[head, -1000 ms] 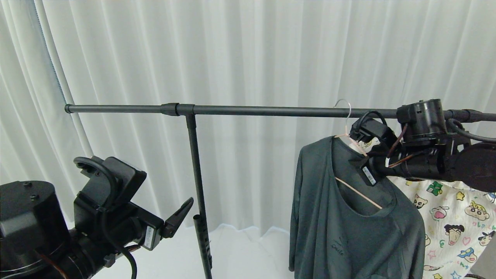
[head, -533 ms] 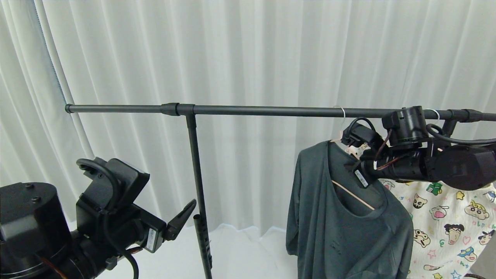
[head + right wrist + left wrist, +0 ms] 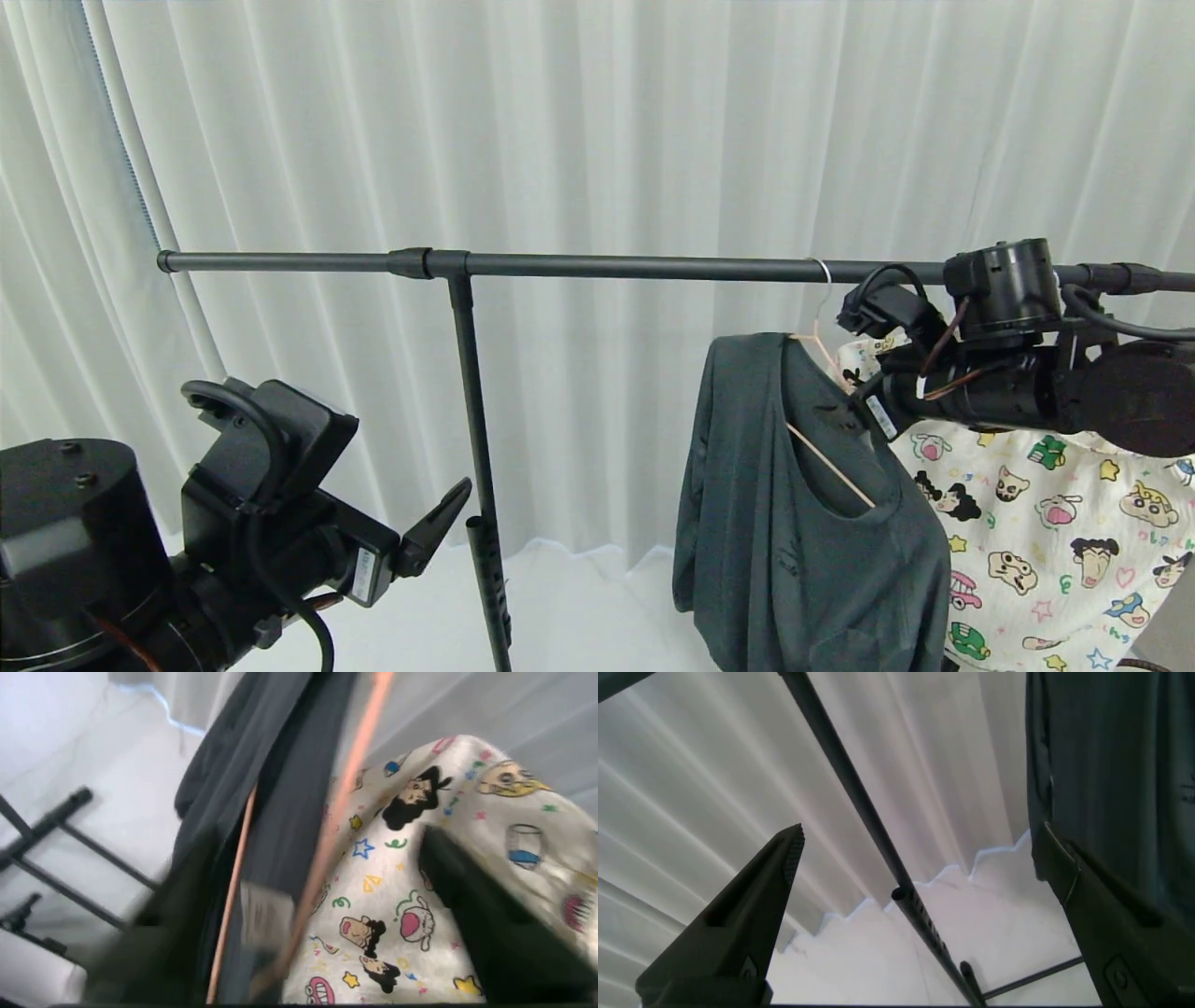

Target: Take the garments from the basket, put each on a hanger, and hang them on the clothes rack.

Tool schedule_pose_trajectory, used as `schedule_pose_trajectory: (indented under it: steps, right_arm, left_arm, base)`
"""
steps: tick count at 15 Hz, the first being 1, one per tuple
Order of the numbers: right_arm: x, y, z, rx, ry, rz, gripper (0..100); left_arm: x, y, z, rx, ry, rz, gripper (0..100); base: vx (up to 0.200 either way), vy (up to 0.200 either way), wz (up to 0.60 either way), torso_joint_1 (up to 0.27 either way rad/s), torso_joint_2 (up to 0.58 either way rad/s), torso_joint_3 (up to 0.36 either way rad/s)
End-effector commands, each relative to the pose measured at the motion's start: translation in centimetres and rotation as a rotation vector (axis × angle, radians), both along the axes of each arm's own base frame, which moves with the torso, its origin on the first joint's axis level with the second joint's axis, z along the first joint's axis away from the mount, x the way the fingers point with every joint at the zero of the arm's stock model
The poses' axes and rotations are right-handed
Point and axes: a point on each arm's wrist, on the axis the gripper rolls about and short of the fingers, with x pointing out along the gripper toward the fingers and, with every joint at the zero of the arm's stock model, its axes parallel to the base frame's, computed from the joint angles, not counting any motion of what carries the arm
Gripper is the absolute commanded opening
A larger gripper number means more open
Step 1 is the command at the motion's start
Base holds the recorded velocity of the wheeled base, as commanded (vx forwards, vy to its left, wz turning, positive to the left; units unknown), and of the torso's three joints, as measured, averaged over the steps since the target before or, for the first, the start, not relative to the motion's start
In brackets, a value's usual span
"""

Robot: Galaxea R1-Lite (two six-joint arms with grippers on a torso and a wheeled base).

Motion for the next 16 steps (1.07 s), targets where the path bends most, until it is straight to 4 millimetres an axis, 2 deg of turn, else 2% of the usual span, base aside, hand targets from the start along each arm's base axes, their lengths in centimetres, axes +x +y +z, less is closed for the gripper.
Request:
schedule_pose_trajectory:
  steps: [1,4,7,10,12,15,16]
  right_arm:
    - [-1.8,-0.4,2.1,0.050,-0.051,-0.001,100]
    - [-4.9,-1.7,5.0,0.149,-0.122,-0.018,100]
    - [-7.9,-3.1,6.6,0.199,-0.178,-0.017,100]
    - [-9.6,-4.6,6.6,0.227,-0.247,-0.053,100]
    - [-9.9,-5.6,6.4,0.207,-0.281,-0.112,100]
    - [-11.4,-8.2,6.7,0.172,-0.339,-0.252,100]
    - [-12.3,-9.5,6.8,0.145,-0.366,-0.294,100]
  left_arm:
    - [0.2,0.3,-0.1,0.002,0.004,0.020,100]
    - [0.7,1.4,-0.2,0.002,0.007,0.086,100]
    - [1.0,2.4,-0.3,0.004,0.010,0.146,100]
    - [1.2,3.5,-0.3,0.013,0.007,0.249,100]
    - [1.1,4.2,-0.2,0.012,-0.007,0.307,100]
    - [-0.6,6.4,-0.4,0.005,-0.023,0.409,100]
    - [-1.9,7.4,-1.0,0.006,-0.022,0.456,100]
  base:
    - [0.000,0.000,0.00,0.000,0.00,0.000]
    - [0.000,0.000,0.00,0.000,0.00,0.000]
    - [0.000,0.000,0.00,0.000,0.00,0.000]
    - [0.000,0.000,0.00,0.000,0.00,0.000]
    - [-0.200,0.000,0.00,0.000,0.00,0.005]
    - [-0.200,0.000,0.00,0.007,0.00,0.004]
    - [-0.200,0.000,0.00,-0.012,-0.01,0.007]
